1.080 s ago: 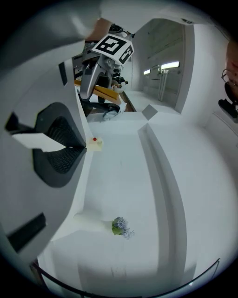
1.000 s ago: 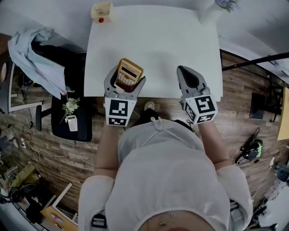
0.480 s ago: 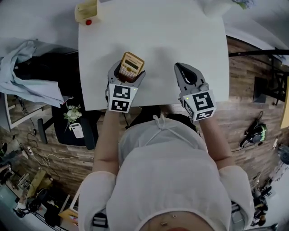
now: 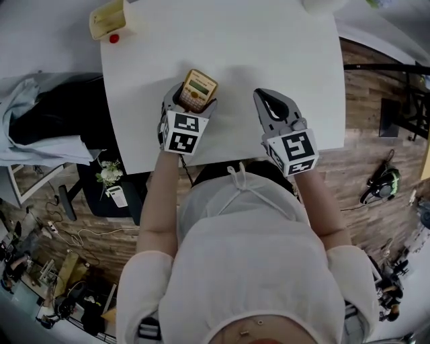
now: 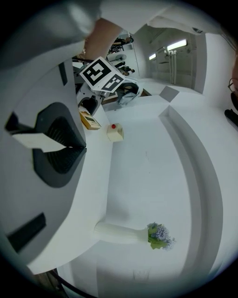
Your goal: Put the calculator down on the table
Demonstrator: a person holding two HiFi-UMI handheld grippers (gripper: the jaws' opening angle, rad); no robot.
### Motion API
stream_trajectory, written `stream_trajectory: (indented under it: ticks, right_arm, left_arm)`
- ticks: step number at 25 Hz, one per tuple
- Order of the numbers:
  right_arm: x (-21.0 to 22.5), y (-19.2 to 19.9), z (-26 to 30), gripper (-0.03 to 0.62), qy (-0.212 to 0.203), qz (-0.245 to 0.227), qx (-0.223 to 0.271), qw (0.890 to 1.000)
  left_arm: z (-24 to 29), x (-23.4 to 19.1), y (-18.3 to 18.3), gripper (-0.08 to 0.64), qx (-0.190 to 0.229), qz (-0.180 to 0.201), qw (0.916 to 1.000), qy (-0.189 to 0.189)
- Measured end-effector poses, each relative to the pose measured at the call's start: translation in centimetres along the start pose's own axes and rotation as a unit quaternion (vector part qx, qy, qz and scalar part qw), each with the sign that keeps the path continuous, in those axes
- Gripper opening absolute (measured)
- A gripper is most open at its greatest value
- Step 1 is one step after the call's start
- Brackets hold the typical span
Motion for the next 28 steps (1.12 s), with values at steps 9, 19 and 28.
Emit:
stream_trajectory:
  ticks: [9, 19, 28]
  right_arm:
    - [-0.8, 0.4, 0.1, 0.005, -0.009, -0.001, -0.003, 1.0]
    - [-0.8, -0.3, -0.5, 0.005, 0.002, -0.001, 0.008, 1.0]
    - [-0.4, -1.8, -2.4, 0.005, 0.008, -0.008, 0.036, 0.999]
  left_arm:
    - [1.5, -0.5, -0.1, 0.41, -0.028, 0.02, 0.9994, 0.0]
    - [1.4, -0.1, -0.2, 0.41, -0.019, 0.032, 0.9993, 0.011]
    - [-2.4, 2.2, -2.5, 0.41, 0.041, 0.054, 0.9977, 0.008]
Point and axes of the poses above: the fingertips, and each gripper's own axes: z forward along the fingers, x to its right, y out of its underside, the point moved 7 cm from there along -z, backward along the fingers, and after that the axes turned 15 degrees about y, right-handed, at the moved point
